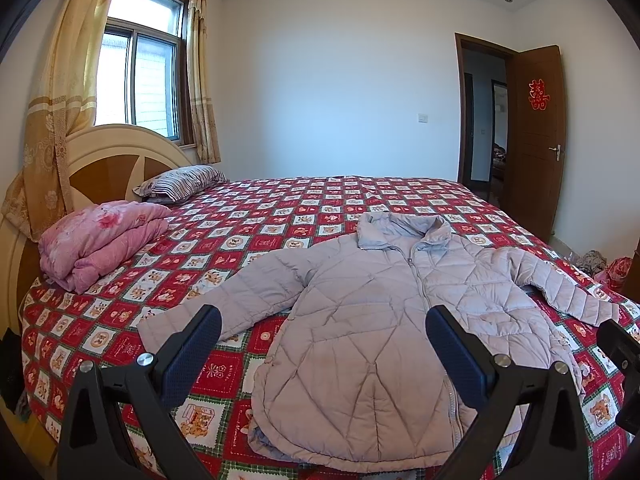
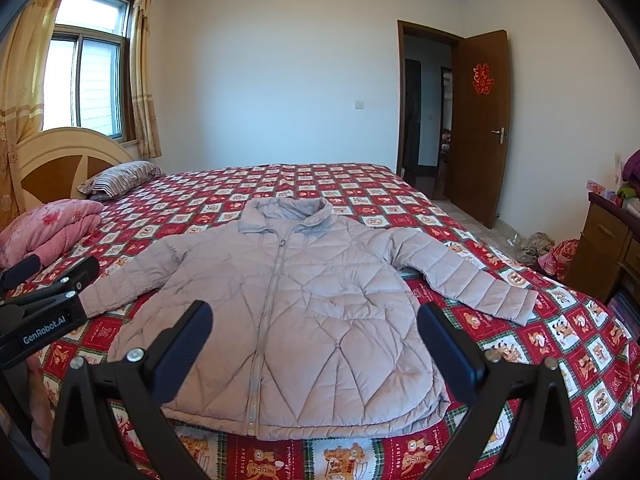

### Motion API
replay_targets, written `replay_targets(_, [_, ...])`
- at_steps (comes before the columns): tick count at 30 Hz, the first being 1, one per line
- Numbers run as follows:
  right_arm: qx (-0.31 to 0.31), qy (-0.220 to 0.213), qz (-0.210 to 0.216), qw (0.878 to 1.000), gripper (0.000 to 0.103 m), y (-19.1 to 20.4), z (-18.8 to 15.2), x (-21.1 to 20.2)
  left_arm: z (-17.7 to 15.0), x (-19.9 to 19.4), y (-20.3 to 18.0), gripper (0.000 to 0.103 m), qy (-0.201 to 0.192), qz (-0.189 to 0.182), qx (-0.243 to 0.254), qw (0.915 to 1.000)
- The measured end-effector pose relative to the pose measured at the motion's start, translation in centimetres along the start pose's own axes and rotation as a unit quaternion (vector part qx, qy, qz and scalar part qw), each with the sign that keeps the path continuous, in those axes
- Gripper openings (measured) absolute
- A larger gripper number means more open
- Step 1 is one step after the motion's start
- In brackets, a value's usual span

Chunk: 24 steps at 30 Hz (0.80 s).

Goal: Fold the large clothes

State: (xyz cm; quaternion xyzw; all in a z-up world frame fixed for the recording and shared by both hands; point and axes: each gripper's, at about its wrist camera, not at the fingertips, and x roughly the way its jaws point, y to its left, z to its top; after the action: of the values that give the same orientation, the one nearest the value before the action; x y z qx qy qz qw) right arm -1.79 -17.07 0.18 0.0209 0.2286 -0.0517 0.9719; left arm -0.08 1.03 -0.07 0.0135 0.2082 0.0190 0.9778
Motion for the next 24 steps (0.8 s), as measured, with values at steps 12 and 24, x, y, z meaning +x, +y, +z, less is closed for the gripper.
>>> replay_targets(12, [0.001, 0.007, 0.002, 1.0, 0.103, 0.4, -0.59, 0.34, -0.13, 0.46, -0.11, 0.102, 0.005, -0.001, 0.003, 1.0])
replay_targets(24, [0.003, 0.009, 0.002, 1.0, 0.103, 0.31, -0.54, 0.49, -0.15, 0.71, -0.19, 0.102, 0.005, -0.001, 0.003, 1.0])
